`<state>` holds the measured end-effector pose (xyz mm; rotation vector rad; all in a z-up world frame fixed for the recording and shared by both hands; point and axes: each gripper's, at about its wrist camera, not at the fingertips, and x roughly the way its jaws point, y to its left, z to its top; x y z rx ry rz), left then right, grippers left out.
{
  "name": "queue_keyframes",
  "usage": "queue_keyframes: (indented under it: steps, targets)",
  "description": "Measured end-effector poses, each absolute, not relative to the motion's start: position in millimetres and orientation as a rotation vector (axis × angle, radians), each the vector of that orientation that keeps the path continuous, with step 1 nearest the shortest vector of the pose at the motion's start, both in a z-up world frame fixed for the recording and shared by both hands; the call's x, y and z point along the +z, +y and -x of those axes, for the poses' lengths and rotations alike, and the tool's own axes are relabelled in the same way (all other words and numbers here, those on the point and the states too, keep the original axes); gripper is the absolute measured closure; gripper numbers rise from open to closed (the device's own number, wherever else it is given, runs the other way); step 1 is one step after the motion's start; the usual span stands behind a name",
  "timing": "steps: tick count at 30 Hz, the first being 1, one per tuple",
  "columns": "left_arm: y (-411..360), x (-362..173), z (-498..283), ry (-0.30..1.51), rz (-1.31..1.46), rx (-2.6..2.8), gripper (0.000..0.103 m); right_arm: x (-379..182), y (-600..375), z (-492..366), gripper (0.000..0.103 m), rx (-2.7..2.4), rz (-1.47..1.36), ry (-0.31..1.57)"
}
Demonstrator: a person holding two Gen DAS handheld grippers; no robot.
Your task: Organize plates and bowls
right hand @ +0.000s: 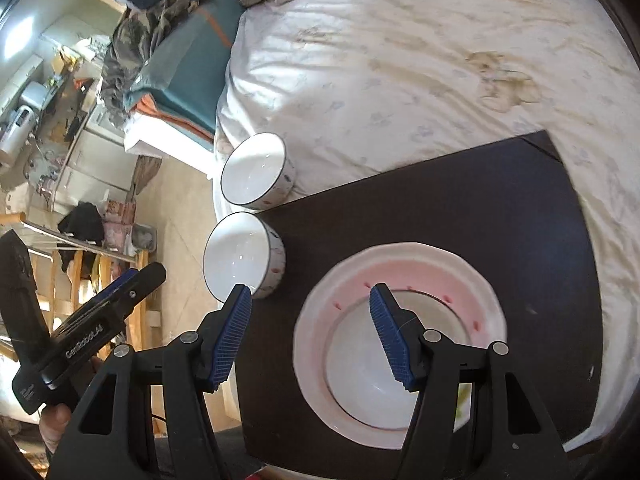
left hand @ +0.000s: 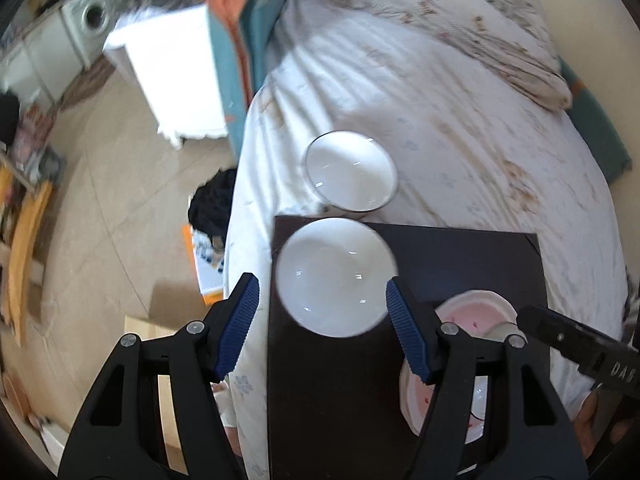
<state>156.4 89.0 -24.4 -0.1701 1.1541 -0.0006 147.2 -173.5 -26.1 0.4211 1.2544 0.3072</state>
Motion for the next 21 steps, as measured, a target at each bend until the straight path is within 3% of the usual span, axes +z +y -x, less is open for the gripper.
queue_keyframes:
  steps: [13, 17, 21]
  targets:
    - [141, -92, -194, 1.304, 0.342, 0.013, 0.043, -78, -102, -205, 0.04, 0.31, -0.269, 1.412]
    - [133, -104, -203, 1.341, 0.356, -0.028, 0.059, -101, -86, -213, 0.07, 0.344, -0.312, 1.47]
    - [124, -117, -210, 1.381, 0.341, -0.044, 0.078, -121, -75, -215, 0.08, 0.344, -0.324, 1.511]
